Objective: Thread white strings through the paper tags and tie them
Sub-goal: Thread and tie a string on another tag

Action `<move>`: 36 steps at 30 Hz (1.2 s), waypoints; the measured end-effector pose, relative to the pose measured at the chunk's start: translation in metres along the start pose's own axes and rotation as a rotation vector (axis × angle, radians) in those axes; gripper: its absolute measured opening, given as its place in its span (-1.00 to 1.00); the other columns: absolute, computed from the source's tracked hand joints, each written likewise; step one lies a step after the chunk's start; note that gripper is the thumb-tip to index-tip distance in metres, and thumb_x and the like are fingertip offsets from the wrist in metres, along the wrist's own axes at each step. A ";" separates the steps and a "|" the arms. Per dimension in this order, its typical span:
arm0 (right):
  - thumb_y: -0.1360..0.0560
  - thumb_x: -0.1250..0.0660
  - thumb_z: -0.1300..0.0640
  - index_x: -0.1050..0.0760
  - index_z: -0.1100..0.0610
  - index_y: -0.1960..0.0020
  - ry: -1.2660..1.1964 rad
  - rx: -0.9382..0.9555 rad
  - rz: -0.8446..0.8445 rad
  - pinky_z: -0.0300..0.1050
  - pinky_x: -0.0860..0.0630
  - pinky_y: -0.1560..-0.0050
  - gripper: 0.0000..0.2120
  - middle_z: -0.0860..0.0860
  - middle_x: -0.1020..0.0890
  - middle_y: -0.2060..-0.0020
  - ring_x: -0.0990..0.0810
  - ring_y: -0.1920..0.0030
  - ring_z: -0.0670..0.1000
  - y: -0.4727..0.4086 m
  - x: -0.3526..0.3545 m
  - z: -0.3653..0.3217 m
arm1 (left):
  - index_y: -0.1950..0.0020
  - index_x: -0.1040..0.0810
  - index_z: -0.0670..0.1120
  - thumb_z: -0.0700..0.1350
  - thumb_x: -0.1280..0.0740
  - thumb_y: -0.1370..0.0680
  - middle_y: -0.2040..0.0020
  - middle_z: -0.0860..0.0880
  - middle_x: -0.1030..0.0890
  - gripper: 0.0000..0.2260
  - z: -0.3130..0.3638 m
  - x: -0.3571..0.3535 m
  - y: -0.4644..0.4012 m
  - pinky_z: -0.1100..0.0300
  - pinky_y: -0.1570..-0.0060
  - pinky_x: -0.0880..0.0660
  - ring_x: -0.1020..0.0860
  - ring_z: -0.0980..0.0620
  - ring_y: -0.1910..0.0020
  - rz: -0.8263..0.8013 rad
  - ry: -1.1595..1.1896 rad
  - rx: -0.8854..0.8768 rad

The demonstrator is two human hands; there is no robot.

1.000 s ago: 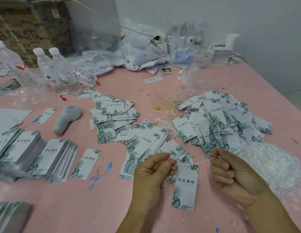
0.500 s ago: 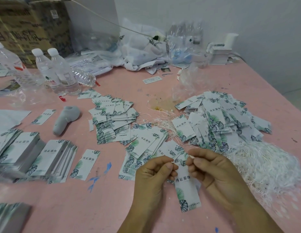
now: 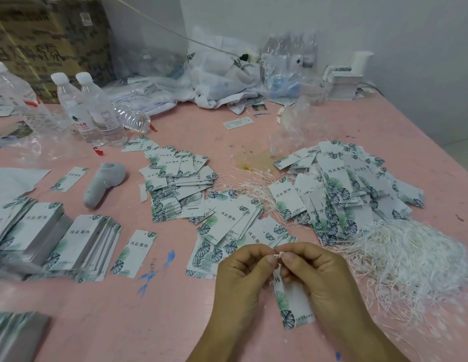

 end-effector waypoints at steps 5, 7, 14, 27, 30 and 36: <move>-0.32 -0.51 0.07 -0.66 0.13 0.11 0.015 0.000 -0.002 -0.22 -0.57 0.26 -0.81 0.11 -0.65 0.35 -0.59 0.34 -0.03 -0.002 -0.002 0.000 | 0.16 -0.68 -0.09 -0.05 -0.47 -0.38 0.33 -0.07 -0.62 -0.87 0.002 -0.002 0.001 0.28 0.36 -0.42 -0.49 0.08 0.38 -0.002 -0.064 -0.014; -0.37 -0.54 0.13 -0.65 0.11 0.11 0.031 0.010 0.002 -0.21 -0.56 0.25 -0.87 0.11 -0.65 0.35 -0.59 0.34 -0.02 -0.002 -0.001 0.001 | 0.18 -0.68 -0.07 -0.05 -0.46 -0.37 0.34 -0.06 -0.62 -0.88 0.004 -0.003 0.002 0.28 0.37 -0.42 -0.49 0.08 0.39 -0.006 -0.060 -0.011; -0.39 -0.43 0.19 -0.63 0.09 0.13 0.056 0.070 0.038 -0.22 -0.56 0.28 -0.93 0.11 -0.62 0.38 -0.58 0.37 0.00 -0.001 -0.001 0.000 | 0.19 -0.67 -0.05 -0.02 -0.44 -0.35 0.39 -0.02 -0.61 -0.87 0.010 -0.006 0.004 0.33 0.41 -0.41 -0.47 0.14 0.43 0.009 -0.130 -0.040; -0.35 -0.42 0.07 -0.70 0.09 0.12 0.066 0.096 0.035 -0.27 -0.55 0.27 -0.84 0.13 -0.66 0.37 -0.60 0.35 -0.05 0.005 -0.007 -0.005 | 0.19 -0.64 -0.06 -0.15 -0.37 -0.46 0.36 -0.03 -0.60 -0.94 0.018 -0.009 0.008 0.30 0.32 -0.44 -0.49 0.12 0.36 0.037 -0.222 -0.108; -0.31 -0.45 0.11 -0.68 0.11 0.15 0.047 0.084 0.010 -0.24 -0.53 0.30 -0.86 0.11 -0.63 0.39 -0.57 0.37 -0.03 0.003 -0.006 -0.006 | 0.20 -0.62 -0.04 -0.18 -0.34 -0.50 0.37 0.01 -0.61 -0.89 0.022 -0.012 0.008 0.36 0.33 -0.43 -0.51 0.17 0.38 -0.024 -0.230 -0.100; -0.32 -0.55 0.21 -0.66 0.10 0.15 0.108 0.127 -0.013 -0.25 -0.56 0.29 -0.87 0.14 -0.67 0.33 -0.60 0.35 -0.04 0.002 -0.004 -0.008 | 0.18 -0.62 -0.08 -0.11 -0.38 -0.47 0.37 -0.02 -0.58 -0.93 0.022 -0.011 0.009 0.32 0.36 -0.41 -0.47 0.13 0.39 0.001 -0.217 -0.069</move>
Point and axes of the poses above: each hand's wrist, its own y-axis away from the middle knuckle, its own x-axis out of the back of the hand, z = x × y, the point moved 3 cm from there along -y, towards the middle knuckle
